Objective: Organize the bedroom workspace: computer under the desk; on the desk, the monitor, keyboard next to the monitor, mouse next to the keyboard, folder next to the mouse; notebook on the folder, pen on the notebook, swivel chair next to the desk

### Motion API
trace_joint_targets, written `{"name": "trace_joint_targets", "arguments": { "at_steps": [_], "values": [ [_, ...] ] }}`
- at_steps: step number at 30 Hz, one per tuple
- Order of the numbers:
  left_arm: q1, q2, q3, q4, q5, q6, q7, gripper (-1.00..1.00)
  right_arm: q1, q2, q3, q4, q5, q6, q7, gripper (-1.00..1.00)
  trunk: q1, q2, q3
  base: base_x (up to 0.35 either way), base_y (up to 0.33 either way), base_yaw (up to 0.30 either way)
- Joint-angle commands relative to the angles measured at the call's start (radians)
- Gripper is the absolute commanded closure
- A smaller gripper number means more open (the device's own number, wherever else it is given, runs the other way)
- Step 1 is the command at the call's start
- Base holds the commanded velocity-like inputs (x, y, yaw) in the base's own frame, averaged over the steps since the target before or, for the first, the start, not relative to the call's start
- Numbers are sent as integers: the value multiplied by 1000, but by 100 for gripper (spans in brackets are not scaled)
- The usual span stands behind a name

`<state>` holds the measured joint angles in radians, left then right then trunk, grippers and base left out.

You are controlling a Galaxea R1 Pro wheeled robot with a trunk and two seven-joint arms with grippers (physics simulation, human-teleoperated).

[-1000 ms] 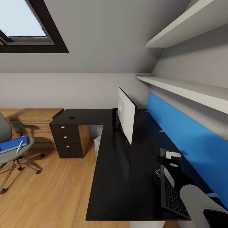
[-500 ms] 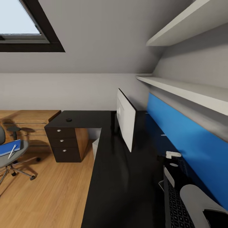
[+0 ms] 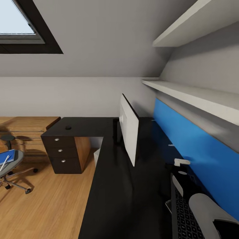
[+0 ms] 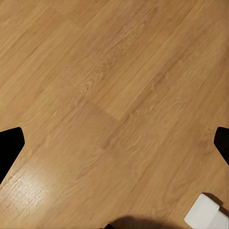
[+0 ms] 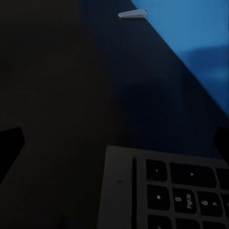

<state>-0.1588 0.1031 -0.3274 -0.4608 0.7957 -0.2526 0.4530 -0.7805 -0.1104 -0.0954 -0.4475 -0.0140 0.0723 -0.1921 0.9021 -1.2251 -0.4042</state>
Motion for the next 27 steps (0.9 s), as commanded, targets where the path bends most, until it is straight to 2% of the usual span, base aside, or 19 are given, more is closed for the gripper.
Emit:
{"name": "trace_joint_targets", "arguments": {
  "at_steps": [1,18,23,27],
  "values": [
    [-1,1,-9,-1,10,-5,6,-100,0,0,-1,-1,-1,6,-2,-100,0,-1,-2,20,-12,0],
    [-1,3,-8,-1,10,-5,7,-100,0,-8,-5,1,-1,7,-4,-100,0,-1,-19,4,-2,0],
    [-1,3,-8,-1,10,-5,7,-100,0,-9,-33,2,-1,7,-14,-100,0,-1,-27,0,0,0],
    [-1,3,-8,-1,10,-5,7,-100,0,-9,-41,3,0,7,-17,-100,0,-1,-33,0,0,0]
  ]
}}
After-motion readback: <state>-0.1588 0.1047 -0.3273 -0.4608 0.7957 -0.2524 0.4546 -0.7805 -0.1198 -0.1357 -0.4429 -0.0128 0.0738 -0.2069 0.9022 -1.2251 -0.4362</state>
